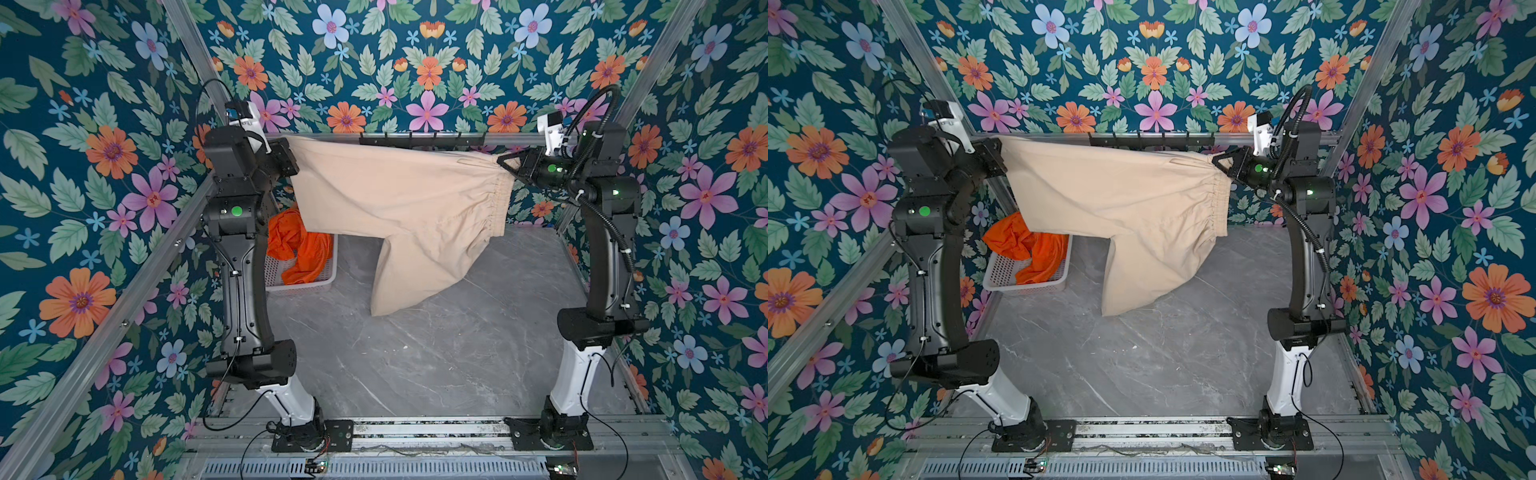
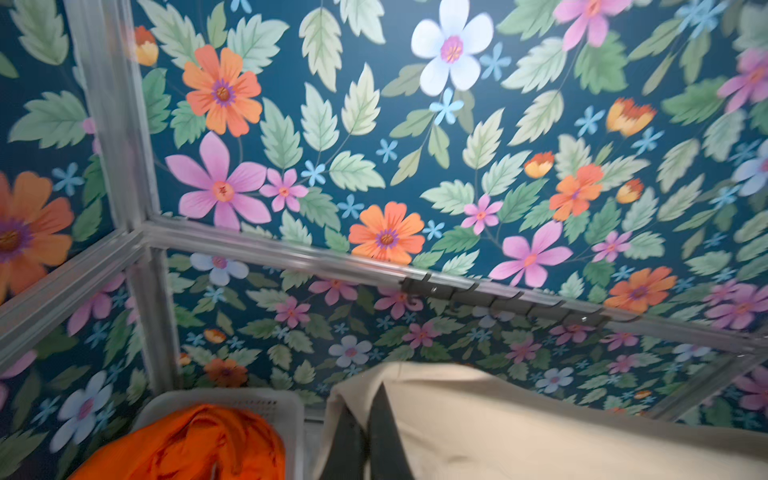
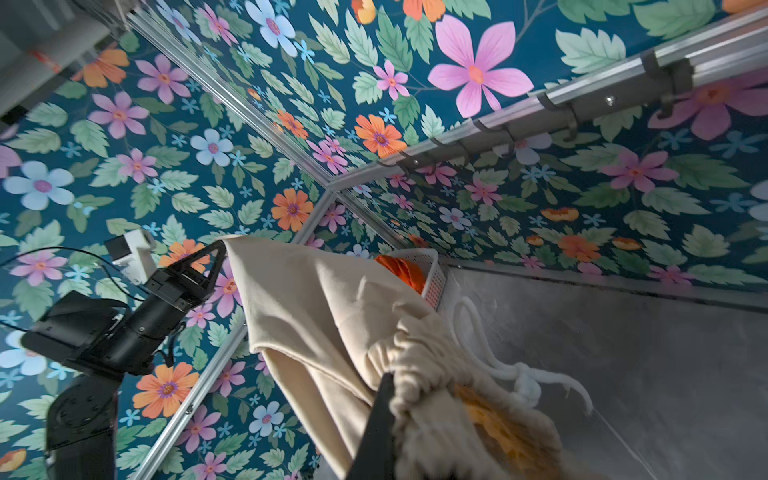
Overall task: Fold and stack the shorts
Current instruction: 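Lower the stretched shorts onto the table with both grippers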
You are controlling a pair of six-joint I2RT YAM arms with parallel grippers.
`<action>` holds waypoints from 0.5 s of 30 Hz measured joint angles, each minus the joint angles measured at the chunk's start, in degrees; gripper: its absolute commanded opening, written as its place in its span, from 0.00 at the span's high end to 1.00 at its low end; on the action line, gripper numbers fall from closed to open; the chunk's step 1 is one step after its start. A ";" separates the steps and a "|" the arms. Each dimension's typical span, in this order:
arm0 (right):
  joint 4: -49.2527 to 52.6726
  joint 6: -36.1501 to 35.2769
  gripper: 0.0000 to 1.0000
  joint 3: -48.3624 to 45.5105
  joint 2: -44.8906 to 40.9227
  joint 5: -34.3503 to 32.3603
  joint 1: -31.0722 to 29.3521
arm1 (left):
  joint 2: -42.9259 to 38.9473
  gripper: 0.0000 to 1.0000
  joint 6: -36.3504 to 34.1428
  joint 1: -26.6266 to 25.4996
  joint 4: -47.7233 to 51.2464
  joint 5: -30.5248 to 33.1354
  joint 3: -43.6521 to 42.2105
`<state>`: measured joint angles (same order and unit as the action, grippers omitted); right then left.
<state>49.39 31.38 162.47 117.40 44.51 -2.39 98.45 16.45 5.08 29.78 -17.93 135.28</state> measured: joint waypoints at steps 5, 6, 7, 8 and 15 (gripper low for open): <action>-9.73 3.06 1.00 -3.21 -1.75 6.23 2.67 | -3.34 1.00 3.89 1.49 -12.81 -7.98 -6.95; -10.78 2.93 1.00 -5.33 -3.28 6.80 2.99 | -5.18 1.00 4.52 1.57 -15.19 -8.79 -10.08; -11.69 2.36 1.00 -8.28 -5.22 7.43 3.23 | -7.54 1.00 4.52 1.66 -18.16 -9.29 -14.40; -12.22 1.25 1.00 -11.56 -7.15 8.00 3.37 | -10.32 1.00 4.52 1.75 -21.03 -9.55 -19.50; -13.14 -5.68 0.99 -48.68 -20.94 6.97 3.67 | -24.06 1.00 4.00 1.73 -26.67 -10.43 -51.56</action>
<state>36.25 25.69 113.80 96.47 51.48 1.28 74.39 20.45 6.81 3.11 -28.36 83.72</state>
